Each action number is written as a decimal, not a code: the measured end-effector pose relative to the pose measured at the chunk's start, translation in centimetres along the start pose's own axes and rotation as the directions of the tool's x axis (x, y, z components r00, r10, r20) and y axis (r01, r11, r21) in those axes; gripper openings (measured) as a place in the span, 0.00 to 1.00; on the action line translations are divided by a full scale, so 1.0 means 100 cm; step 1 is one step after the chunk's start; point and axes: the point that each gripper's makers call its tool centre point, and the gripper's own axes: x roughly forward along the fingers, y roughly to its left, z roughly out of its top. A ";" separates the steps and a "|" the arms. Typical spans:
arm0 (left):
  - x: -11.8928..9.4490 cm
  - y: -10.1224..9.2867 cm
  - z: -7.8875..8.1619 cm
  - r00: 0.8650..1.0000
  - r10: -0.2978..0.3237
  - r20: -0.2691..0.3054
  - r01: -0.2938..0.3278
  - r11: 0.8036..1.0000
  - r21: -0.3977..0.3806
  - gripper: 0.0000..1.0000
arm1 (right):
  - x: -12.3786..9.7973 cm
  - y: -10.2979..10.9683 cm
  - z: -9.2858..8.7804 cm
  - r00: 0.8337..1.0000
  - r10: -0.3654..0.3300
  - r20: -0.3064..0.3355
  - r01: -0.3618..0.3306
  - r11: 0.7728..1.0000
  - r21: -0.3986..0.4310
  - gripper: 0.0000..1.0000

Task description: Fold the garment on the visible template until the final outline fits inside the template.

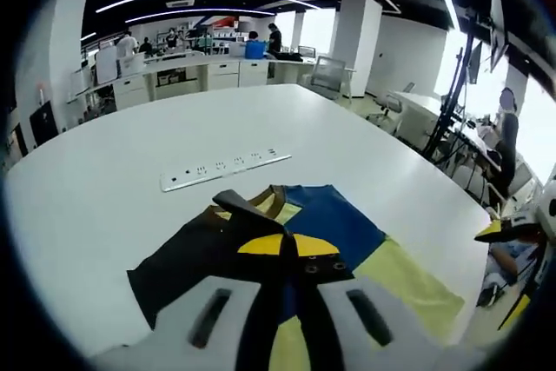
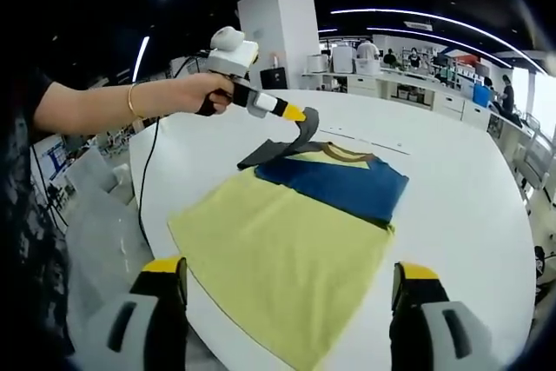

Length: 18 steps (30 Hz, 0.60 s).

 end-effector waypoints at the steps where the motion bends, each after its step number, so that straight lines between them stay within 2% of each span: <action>1: 0.000 -0.001 0.001 1.000 -0.001 0.001 0.001 1.000 -0.001 0.00 | 0.000 0.000 0.000 1.000 -0.001 -0.001 0.001 1.000 0.000 0.99; 11: 0.005 -0.013 0.006 1.000 -0.015 0.012 0.015 1.000 -0.009 0.00 | 0.001 0.002 0.003 1.000 0.002 0.008 -0.002 1.000 -0.007 0.99; 18: 0.011 -0.024 0.009 0.999 -0.034 0.015 0.034 0.999 -0.001 0.00 | -0.005 -0.003 0.005 1.000 -0.023 0.021 0.023 1.000 -0.004 0.99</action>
